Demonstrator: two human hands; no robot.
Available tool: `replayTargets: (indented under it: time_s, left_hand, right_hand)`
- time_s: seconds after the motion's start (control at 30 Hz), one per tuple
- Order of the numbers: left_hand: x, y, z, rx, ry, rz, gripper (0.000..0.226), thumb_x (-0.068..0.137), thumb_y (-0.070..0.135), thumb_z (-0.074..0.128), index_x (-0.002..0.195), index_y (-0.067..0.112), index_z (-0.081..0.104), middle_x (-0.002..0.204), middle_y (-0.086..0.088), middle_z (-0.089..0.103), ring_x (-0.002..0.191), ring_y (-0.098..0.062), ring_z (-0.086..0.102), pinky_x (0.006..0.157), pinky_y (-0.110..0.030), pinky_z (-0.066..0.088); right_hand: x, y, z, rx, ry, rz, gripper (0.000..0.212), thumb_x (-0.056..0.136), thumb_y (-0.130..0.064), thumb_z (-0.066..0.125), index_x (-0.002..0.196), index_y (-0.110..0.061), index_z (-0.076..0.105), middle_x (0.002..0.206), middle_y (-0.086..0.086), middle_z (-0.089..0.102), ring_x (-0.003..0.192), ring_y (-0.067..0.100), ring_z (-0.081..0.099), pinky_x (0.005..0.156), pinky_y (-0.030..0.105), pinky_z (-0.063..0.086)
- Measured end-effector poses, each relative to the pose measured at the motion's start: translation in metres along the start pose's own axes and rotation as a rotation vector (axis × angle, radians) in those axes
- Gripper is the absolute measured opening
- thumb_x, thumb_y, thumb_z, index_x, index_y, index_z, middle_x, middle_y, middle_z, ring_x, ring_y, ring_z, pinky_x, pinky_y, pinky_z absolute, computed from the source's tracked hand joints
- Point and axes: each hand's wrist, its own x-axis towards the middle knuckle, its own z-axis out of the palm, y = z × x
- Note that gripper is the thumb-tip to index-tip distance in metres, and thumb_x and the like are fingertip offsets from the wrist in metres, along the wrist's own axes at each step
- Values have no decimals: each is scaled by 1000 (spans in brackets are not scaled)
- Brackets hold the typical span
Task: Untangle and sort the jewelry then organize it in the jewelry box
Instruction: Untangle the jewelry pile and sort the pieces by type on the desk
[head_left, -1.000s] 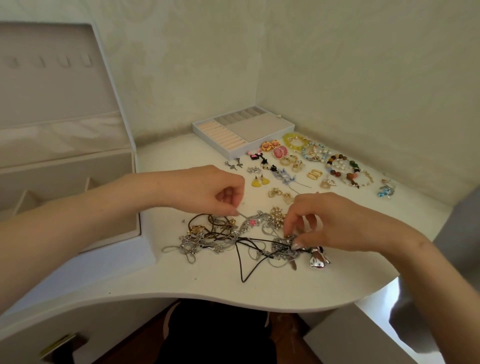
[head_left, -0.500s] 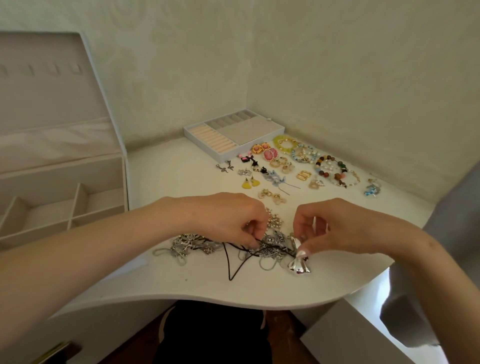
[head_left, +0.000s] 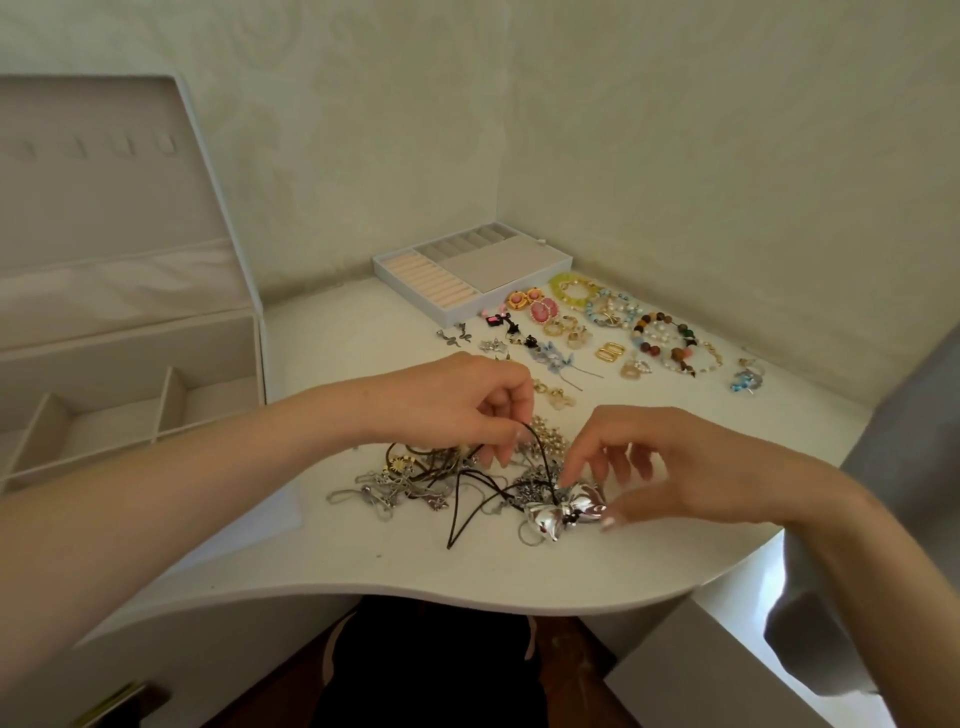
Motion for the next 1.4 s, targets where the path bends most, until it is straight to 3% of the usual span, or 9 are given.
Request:
replayTargets:
  time_s: [0.2, 0.37, 0.53, 0.6, 0.73, 0.9, 1.1, 1.2, 1.4]
  left_hand:
    - [-2, 2, 2, 143, -94, 31, 12, 89, 21, 63, 93, 29, 55, 74, 19, 57, 66, 9, 50, 64, -8, 37]
    - [-2, 2, 2, 99, -118, 69, 29, 83, 24, 70, 103, 29, 50, 93, 18, 56, 81, 7, 50, 76, -13, 42]
    - [2, 1, -4, 2, 78, 76, 29, 81, 40, 65, 98, 17, 59, 94, 4, 65, 84, -3, 60, 83, -32, 50]
    - [3, 0, -7, -49, 106, 92, 26, 83, 38, 59, 94, 14, 61, 92, 4, 68, 84, -4, 65, 83, -29, 51]
    - [4, -4, -16, -187, 80, 85, 40, 84, 36, 53, 102, 0, 60, 101, -9, 69, 95, -15, 68, 91, -33, 52]
    - [6, -4, -22, -247, 101, 48, 27, 94, 20, 48, 104, -2, 59, 96, -6, 69, 88, -9, 68, 74, -14, 49]
    - [3, 0, -17, -336, 64, -31, 42, 80, 41, 54, 106, 8, 54, 92, -1, 72, 88, -15, 70, 81, -29, 55]
    - [2, 0, -11, -271, -18, -80, 33, 80, 27, 69, 106, 14, 53, 92, -3, 72, 84, -9, 68, 87, -31, 52]
    - [3, 0, -2, -233, -28, -99, 20, 81, 7, 71, 97, 10, 58, 83, 5, 68, 70, -1, 62, 67, -12, 47]
  right_hand:
    - [12, -3, 14, -193, 30, 10, 20, 74, -27, 78, 88, -34, 66, 89, -11, 50, 79, 9, 49, 72, 28, 43]
    - [13, -6, 1, 79, 218, 14, 17, 78, -11, 76, 82, -23, 66, 71, -15, 61, 63, -1, 51, 63, 17, 41]
    - [25, -13, -1, 324, 315, 2, 12, 78, -16, 76, 81, -10, 66, 78, 9, 71, 71, 11, 63, 69, 21, 50]
    - [29, -17, 0, 376, 340, 10, 8, 80, -12, 70, 82, -6, 66, 75, 8, 71, 67, 10, 63, 64, 19, 50]
    - [34, -23, 1, 507, 421, 10, 27, 69, -27, 68, 83, -4, 66, 74, 10, 71, 64, 17, 65, 61, 21, 52]
    - [37, -24, 2, 619, 455, 11, 29, 70, -25, 69, 92, -8, 61, 77, 8, 72, 69, 23, 68, 65, 27, 55]
    - [41, -23, 7, 628, 537, 0, 21, 72, -12, 70, 90, -4, 62, 70, 6, 70, 62, 19, 67, 62, 24, 56]
    - [41, -22, 6, 661, 571, 0, 13, 80, 0, 65, 92, 1, 59, 72, 12, 71, 63, 22, 67, 62, 27, 57]
    - [40, -22, 8, 689, 591, 12, 10, 85, 1, 62, 91, -4, 56, 71, 11, 70, 65, 26, 69, 64, 30, 58]
